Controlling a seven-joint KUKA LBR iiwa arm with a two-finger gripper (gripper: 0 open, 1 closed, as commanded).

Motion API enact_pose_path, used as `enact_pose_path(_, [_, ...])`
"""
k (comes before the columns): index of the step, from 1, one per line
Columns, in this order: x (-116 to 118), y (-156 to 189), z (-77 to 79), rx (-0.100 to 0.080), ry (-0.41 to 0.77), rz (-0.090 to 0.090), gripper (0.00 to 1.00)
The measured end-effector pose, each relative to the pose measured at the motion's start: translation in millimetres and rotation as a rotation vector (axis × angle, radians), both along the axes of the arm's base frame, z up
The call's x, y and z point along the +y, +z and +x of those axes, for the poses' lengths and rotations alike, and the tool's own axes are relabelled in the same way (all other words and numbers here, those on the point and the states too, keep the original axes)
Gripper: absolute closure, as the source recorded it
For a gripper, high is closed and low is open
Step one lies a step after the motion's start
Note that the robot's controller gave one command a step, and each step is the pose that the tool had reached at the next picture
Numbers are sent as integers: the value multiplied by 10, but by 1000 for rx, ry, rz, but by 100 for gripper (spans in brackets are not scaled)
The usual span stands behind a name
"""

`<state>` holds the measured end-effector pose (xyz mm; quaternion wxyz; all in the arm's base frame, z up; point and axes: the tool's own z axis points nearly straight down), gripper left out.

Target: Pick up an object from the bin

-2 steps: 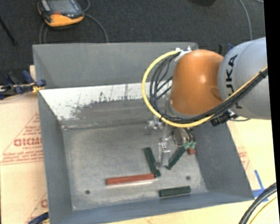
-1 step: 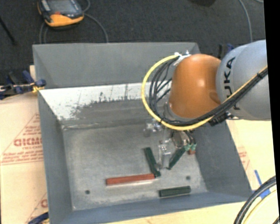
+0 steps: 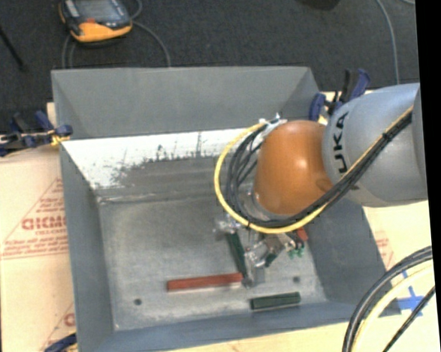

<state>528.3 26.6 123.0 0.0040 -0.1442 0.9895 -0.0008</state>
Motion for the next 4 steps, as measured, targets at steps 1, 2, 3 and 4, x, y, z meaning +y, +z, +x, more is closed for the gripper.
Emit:
enact_pose_path(1, [-253,-452,-241,6,29,1,100])
enact_pose_path(2, [-252,-451,-241,6,29,1,100])
enact_pose_path(3, [-178,47,-185,11,36,0,100])
enact_pose_path(4, [5,720,-167,10,59,0,100])
